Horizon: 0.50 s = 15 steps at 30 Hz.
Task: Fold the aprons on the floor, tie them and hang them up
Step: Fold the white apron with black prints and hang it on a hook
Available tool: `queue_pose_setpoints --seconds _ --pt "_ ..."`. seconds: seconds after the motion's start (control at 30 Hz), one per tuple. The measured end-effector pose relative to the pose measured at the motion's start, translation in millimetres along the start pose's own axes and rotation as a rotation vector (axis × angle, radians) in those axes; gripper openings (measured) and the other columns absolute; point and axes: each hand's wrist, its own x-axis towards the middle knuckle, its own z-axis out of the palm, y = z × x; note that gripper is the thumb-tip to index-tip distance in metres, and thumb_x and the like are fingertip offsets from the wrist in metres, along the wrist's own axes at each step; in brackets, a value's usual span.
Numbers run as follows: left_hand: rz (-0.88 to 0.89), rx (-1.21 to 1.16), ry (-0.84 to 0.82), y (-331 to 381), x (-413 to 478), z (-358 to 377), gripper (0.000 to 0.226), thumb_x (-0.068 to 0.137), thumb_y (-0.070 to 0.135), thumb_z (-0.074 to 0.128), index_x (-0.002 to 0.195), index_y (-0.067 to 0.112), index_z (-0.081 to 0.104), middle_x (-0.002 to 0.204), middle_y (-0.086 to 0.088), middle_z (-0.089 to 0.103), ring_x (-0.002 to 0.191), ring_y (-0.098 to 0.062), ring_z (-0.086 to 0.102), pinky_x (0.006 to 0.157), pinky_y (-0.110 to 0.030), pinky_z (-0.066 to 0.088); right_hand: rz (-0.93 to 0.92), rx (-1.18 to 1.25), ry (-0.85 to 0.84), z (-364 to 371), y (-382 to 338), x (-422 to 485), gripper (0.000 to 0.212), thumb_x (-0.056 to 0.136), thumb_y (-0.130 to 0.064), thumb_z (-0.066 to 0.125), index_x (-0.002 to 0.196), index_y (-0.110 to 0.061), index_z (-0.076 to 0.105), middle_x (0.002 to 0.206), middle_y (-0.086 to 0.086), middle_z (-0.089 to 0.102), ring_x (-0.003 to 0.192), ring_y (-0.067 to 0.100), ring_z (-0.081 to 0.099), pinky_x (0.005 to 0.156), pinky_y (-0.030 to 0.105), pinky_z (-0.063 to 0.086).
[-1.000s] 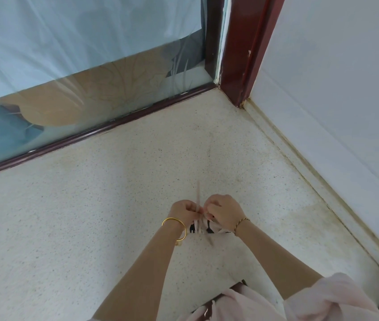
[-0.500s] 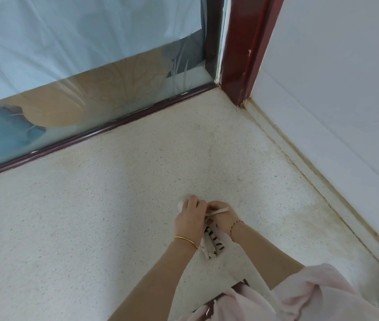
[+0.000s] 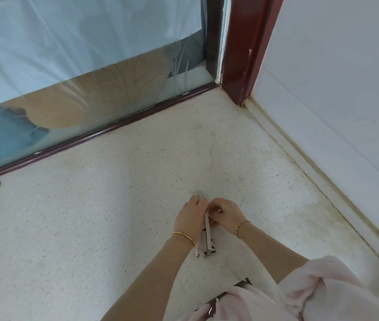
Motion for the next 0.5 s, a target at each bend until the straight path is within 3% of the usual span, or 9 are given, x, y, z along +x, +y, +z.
queue_pose_setpoints --seconds 0.13,0.2,0.3,0.4,0.5 --pt "-0.012 -0.061 0.018 0 -1 -1 0.011 0.091 0.010 0.044 0.097 0.010 0.054 0.094 -0.003 0.041 0.082 -0.018 0.038 0.064 -0.020 0.032 -0.008 -0.228 -0.096 -2 -8 7 0.014 0.090 -0.008 0.044 0.077 -0.010 0.050 0.080 0.010 0.054 0.072 0.026 0.057 0.065 0.037 0.049" --pt "-0.002 -0.067 0.018 1 -1 -1 0.007 0.088 0.008 0.045 0.088 0.011 0.051 0.090 -0.002 0.039 0.079 -0.018 0.038 0.063 -0.022 0.029 0.128 -0.088 -0.094 -5 -11 11 0.025 0.091 -0.010 0.042 0.066 -0.011 0.044 0.072 0.008 0.047 0.068 0.021 0.046 0.062 0.031 0.039" --pt "-0.036 -0.121 -0.012 3 -1 -6 0.010 0.089 0.004 0.044 0.084 0.013 0.046 0.092 -0.005 0.041 0.081 -0.017 0.038 0.067 -0.023 0.033 0.325 0.094 -0.110 -14 -9 14 0.030 0.088 -0.014 0.049 0.059 -0.013 0.045 0.063 0.003 0.049 0.064 0.017 0.048 0.061 0.026 0.039" --pt "-0.024 -0.108 -0.075 -3 1 -6 0.014 0.086 -0.006 0.051 0.094 0.005 0.055 0.103 -0.011 0.045 0.083 -0.019 0.042 0.073 -0.030 0.042 0.346 0.209 -0.032 -32 0 13 0.014 0.087 -0.020 0.062 0.079 -0.009 0.061 0.072 0.003 0.058 0.065 0.015 0.055 0.062 0.025 0.046" --pt "-0.006 -0.139 -0.064 -4 0 -4 0.008 0.091 0.008 0.052 0.095 0.008 0.058 0.101 -0.007 0.046 0.084 -0.021 0.048 0.074 -0.028 0.044 0.294 0.387 0.070 -47 12 11 0.018 0.086 -0.019 0.067 0.072 -0.013 0.057 0.072 0.004 0.060 0.067 0.013 0.057 0.065 0.026 0.048"
